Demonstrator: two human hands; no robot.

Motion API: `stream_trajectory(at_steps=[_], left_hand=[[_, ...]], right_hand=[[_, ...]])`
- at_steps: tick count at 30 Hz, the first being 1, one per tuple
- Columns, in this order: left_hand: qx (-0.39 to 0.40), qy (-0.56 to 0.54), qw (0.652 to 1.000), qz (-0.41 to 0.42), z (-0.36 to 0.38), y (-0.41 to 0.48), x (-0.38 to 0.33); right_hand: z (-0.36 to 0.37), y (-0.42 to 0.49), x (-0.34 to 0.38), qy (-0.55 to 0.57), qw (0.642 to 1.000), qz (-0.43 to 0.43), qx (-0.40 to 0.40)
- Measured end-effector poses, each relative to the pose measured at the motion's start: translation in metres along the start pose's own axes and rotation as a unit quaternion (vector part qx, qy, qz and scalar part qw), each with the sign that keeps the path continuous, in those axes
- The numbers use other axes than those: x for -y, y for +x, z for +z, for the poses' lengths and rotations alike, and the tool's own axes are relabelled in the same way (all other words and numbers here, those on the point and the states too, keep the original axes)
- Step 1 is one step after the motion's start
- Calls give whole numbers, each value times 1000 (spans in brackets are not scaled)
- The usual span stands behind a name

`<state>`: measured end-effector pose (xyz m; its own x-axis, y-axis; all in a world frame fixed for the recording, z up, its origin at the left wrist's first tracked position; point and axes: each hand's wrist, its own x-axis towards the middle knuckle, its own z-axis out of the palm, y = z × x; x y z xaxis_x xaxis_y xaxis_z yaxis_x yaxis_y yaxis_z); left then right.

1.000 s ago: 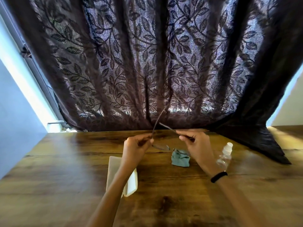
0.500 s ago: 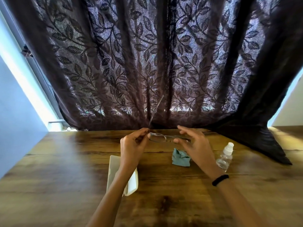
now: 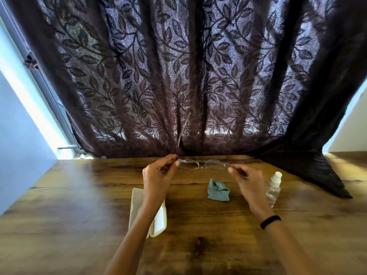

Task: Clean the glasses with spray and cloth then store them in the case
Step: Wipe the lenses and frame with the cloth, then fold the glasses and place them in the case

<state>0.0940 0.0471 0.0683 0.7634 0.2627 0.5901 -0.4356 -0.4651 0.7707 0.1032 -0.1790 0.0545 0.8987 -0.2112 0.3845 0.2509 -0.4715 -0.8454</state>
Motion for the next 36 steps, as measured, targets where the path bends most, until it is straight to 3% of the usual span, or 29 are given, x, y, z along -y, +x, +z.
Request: stream_trajectory(at_steps=[10, 21, 26, 32, 36], left_hand=[[31, 6, 999, -3, -4, -1, -4], [136, 138, 973, 124, -5, -4, -2], [158, 157, 966, 134, -5, -9, -1], [131, 100, 983, 75, -11, -11, 2], [115, -17, 987, -113, -22, -22, 7]], right_hand=[[0, 1, 2, 33, 999, -12, -1], [-2, 0, 4, -36, 996, -77, -12], [-1, 1, 2, -45, 997, -69, -6], [1, 0, 0, -10, 999, -49, 11], [7, -4, 6, 122, 991, 21, 59]])
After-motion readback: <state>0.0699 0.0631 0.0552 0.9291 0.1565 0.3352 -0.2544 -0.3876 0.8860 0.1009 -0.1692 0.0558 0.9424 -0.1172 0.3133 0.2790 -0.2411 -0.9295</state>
